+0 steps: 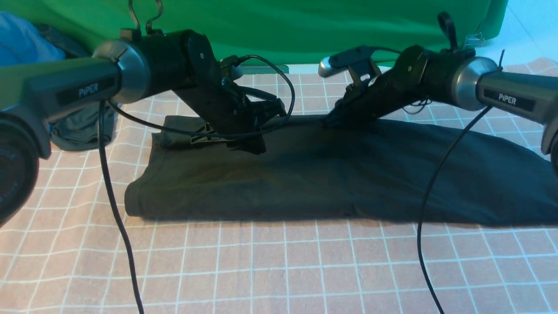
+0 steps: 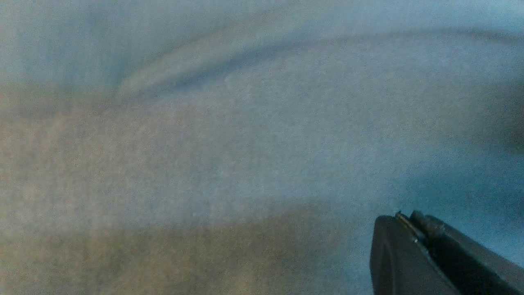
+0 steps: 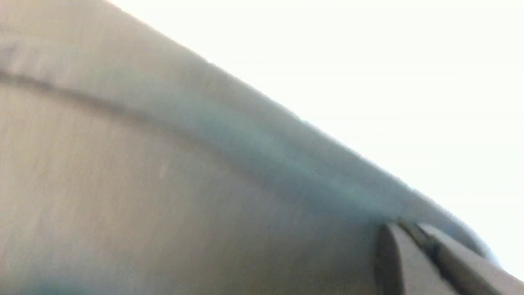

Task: Fold a long-sleeved shirt over a pink coffee tablecloth.
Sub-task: 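Pull the folded dark garment lengthwise by its ends to straighten it flat on the table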

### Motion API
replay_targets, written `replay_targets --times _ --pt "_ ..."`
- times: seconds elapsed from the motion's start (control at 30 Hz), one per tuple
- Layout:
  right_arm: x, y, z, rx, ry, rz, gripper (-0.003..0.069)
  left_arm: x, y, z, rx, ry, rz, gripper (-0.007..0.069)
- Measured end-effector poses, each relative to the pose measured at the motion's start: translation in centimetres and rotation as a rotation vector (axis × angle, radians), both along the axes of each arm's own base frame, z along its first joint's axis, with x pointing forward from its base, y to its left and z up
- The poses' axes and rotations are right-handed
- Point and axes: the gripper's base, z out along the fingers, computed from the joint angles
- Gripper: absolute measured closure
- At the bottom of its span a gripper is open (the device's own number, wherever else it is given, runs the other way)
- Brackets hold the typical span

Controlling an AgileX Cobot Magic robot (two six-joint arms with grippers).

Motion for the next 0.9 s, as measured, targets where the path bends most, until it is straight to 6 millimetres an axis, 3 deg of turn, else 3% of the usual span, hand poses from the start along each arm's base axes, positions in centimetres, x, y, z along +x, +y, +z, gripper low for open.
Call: replay_targets --times 0.17,0.4,0.5,0.63,0.8,0.9 --pt "0.6 -1.1 4.4 0.029 0.066 0.051 0.0625 -0.1 0.0 0.0 0.003 0.013 -0.004 0.0612" --pt "-1.8 -1.9 10.2 -0.063 0.130 0.152 0.0625 0.1 0.9 -0.2 0.053 0.007 0.022 0.0612" --pt "-3.7 -3.0 12.7 -0.150 0.188 0.156 0.0625 0.4 2.5 -0.3 0.055 0.038 0.070 0.0612" --pt "-5.1 -3.8 13.9 -0.195 0.230 0.134 0.0625 0.5 4.7 0.3 0.061 0.055 0.077 0.0612" --pt "-7.4 -4.7 13.9 -0.215 0.292 0.116 0.0625 -0.7 7.4 2.8 0.060 0.021 0.109 0.0612" --pt "-9.9 -5.5 14.3 -0.225 0.319 0.107 0.0625 -3.3 9.7 4.8 0.059 -0.045 0.152 0.0612"
